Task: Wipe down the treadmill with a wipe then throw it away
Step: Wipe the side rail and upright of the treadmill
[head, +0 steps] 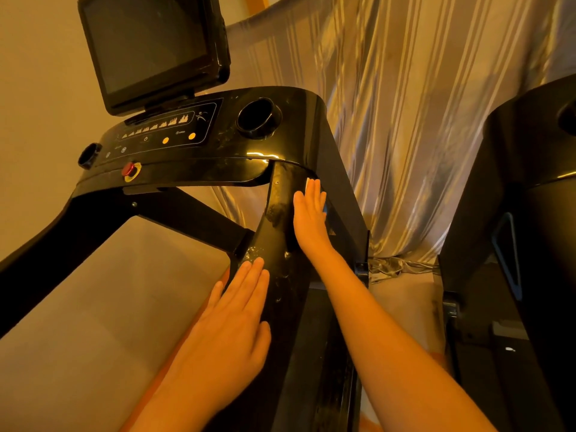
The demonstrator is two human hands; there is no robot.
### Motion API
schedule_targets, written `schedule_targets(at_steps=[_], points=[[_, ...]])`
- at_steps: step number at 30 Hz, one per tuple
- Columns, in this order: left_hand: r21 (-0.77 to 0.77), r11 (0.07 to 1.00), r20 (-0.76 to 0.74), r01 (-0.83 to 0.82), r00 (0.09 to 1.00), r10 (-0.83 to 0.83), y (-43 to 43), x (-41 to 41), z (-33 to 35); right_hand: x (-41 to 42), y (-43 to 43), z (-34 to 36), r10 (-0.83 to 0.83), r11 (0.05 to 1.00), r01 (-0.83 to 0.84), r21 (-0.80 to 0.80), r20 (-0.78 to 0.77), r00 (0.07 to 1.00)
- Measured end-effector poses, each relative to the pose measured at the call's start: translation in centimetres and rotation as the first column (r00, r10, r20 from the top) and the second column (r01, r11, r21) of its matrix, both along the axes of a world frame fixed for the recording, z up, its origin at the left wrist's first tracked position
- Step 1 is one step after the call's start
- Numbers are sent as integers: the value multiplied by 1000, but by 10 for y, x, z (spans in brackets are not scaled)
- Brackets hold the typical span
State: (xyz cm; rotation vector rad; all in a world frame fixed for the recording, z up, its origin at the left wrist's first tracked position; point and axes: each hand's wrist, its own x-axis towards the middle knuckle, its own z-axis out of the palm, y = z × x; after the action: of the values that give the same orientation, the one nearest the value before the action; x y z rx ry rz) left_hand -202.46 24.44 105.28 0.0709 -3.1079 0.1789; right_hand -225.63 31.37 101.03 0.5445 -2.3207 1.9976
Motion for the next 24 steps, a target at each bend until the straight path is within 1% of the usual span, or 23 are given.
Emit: schedule_targets(at_steps=[2, 4, 6, 12, 17, 18, 21, 24], points=[[-16, 1000, 11, -5, 1000, 5, 2, -1, 4, 4, -3, -1, 3, 1000, -3, -3, -7, 1000], [-30, 999, -2, 16, 1000, -16, 2, -1, 3, 14, -5, -7, 27, 998, -26, -50, 20, 999], [-4, 1000, -18, 13, 1000, -13, 3, -1, 2, 20, -4, -10, 39, 996, -37, -81, 26, 999], [-42, 999, -25, 11, 1000, -12, 2, -3, -2, -2, 0, 1, -2, 1000, 2, -15, -21, 1000], [-49, 998, -64, 26, 998, -29, -3, -4, -8, 16, -4, -13, 45, 988, -40, -147, 29, 999], [-56, 998, -57, 21, 998, -24, -3, -3, -9, 19, -4, -17, 46, 990, -44, -137, 17, 999], [-90, 996, -61, 23, 998, -29, -3, -4, -12, 7, -4, -18, 16, 999, -18, -43, -33, 999], [-138, 990, -24, 12, 1000, -16, 1, -6, -9, -14, -1, -2, 3, 1000, -4, -17, -5, 1000]])
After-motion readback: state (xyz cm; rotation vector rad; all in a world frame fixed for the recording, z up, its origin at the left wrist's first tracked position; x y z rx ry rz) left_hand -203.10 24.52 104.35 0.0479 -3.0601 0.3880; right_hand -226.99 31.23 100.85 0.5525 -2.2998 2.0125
